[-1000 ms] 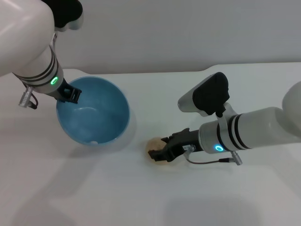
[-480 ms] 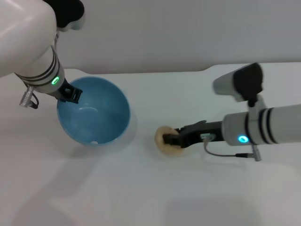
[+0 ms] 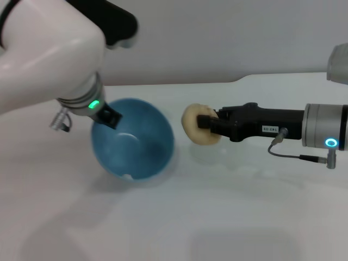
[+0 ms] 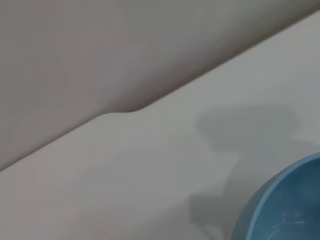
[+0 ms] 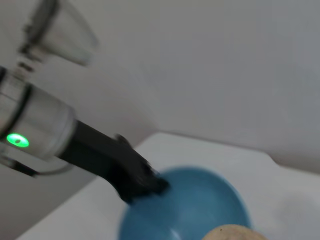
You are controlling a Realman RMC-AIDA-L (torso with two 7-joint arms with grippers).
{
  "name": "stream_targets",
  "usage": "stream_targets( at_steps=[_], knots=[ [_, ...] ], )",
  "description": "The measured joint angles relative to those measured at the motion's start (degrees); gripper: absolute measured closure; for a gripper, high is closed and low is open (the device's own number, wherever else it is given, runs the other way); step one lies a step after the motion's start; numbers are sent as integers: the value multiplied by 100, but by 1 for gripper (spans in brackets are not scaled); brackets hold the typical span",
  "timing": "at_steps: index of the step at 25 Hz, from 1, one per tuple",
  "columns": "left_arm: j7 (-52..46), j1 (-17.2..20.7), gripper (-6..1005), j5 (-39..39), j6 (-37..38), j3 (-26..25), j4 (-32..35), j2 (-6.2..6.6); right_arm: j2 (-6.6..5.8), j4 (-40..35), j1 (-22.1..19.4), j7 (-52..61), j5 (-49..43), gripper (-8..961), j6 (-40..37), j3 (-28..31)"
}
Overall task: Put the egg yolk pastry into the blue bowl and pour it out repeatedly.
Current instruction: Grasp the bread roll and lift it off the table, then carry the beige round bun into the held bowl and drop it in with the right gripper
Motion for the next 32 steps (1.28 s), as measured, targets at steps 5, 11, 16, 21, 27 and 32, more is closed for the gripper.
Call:
stream_targets(
  at_steps=[5,11,16,21,27,32],
  knots=[
    [0,-211,990,-501,-19,489,-68,-10,61,-64,121,-75,0,795,-111,-107],
    [0,-339,988,-677,-50,714,-211,-36,108,56,341,-77,-8,816,-50,-458],
    [0,-325,988,-691,-23,716,-389,-10,113,204,394,-3,-11,833,90,-550],
    [0,-334,989,-695,53,720,-402,-1,83,306,385,216,-187,842,301,-490],
    [0,-359,989,-699,138,770,-473,-1,69,304,391,342,-488,751,439,-397],
    [0,-361,990,-736,217,877,-548,-12,59,258,407,342,-502,631,456,-356]
  ],
)
